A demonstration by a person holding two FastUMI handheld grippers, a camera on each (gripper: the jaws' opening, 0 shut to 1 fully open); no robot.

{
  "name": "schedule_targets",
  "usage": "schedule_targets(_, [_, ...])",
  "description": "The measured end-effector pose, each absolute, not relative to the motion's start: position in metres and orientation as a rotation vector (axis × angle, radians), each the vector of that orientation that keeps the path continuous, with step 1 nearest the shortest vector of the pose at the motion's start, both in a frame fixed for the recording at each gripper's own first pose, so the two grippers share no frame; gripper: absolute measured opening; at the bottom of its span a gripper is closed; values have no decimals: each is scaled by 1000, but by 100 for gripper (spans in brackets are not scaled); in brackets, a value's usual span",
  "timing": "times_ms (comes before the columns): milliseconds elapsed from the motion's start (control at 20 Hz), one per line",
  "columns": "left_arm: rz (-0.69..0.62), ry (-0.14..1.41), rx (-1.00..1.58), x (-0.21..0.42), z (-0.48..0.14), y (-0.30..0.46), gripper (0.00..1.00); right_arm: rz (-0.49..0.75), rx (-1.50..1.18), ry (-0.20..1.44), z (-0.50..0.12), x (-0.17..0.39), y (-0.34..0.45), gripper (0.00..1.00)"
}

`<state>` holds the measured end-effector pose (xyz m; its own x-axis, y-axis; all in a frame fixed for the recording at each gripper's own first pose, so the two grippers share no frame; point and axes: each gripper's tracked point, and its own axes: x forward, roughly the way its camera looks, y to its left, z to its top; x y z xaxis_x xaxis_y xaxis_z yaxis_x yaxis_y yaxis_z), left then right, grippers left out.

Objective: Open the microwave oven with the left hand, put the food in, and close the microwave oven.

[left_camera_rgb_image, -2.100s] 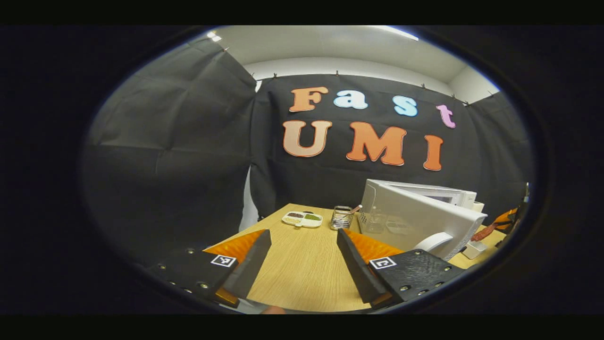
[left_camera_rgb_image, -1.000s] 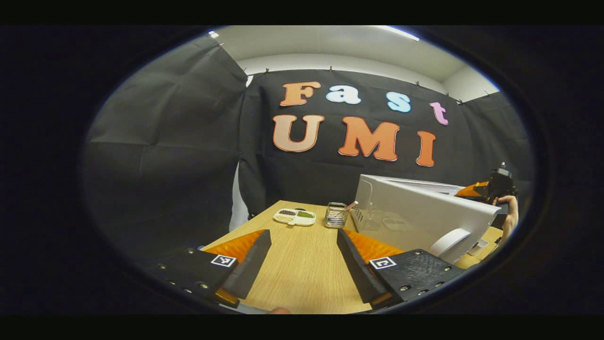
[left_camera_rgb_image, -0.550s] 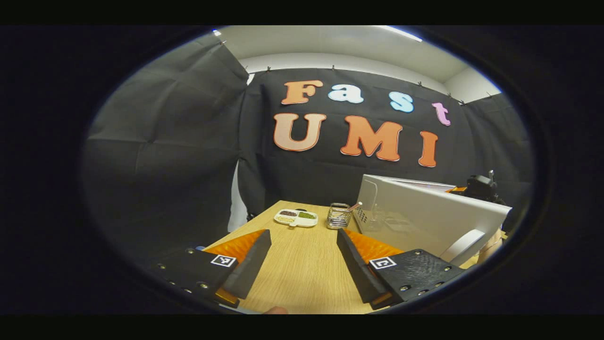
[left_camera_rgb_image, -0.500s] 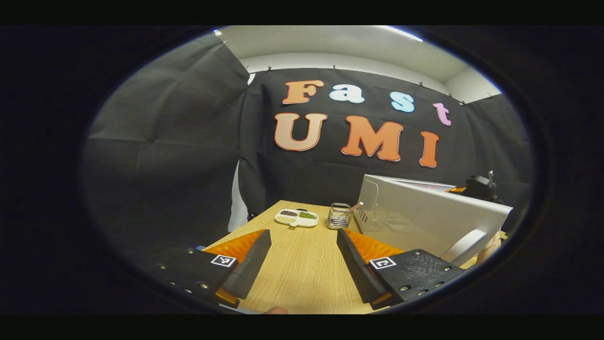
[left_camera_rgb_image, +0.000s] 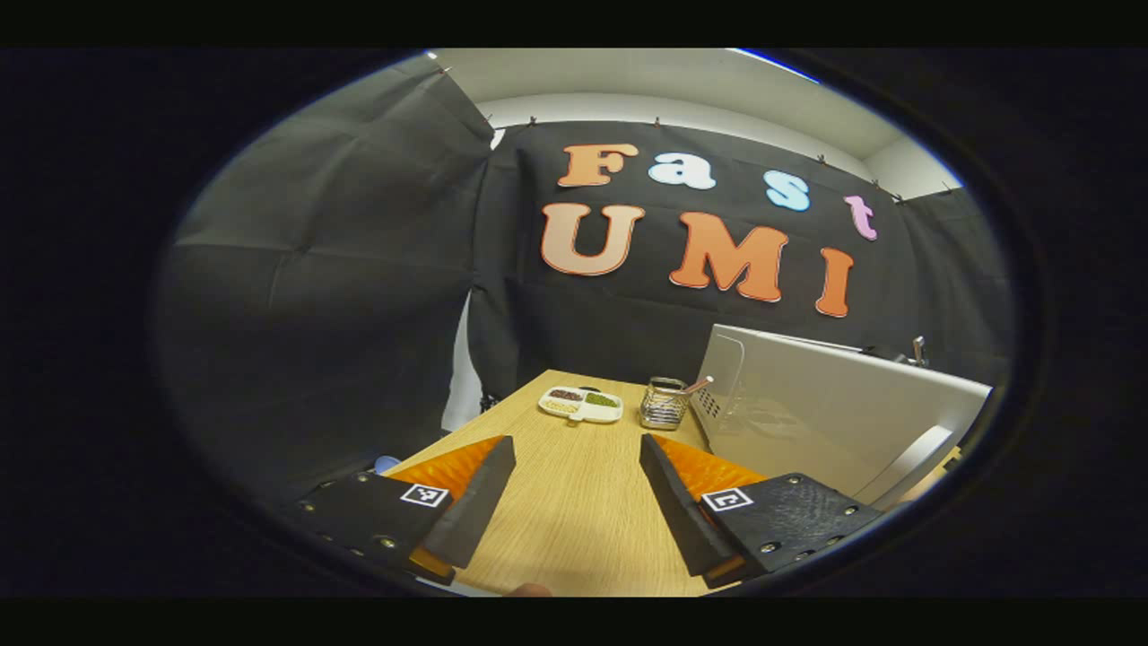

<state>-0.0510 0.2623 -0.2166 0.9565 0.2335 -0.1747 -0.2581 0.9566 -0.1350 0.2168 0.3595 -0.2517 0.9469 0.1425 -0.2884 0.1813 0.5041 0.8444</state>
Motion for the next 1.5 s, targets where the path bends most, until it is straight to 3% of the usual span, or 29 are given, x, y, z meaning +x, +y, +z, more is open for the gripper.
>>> schedule_targets(200, [252,162,-159,-54,-219,266,86,-100,935,320,-263,229,335,19])
schedule_targets(350, [250,163,-168,-54,-219,262,87,-84,863,370,-273,233,333,23])
schedule_targets(450, [248,164,-168,-55,-218,260,86,-99,786,375,-276,233,325,48])
schedule_targets(500, [245,163,-165,-57,-217,259,87,-106,737,368,-277,232,320,67])
schedule_targets(700, [236,147,-141,-60,-210,256,87,-88,553,330,-267,224,306,92])
schedule_targets(1200, [211,119,-101,-71,-191,236,86,107,215,185,-185,147,265,95])
schedule_targets(1500, [180,104,-78,-69,-187,217,86,140,140,154,-152,99,206,94])
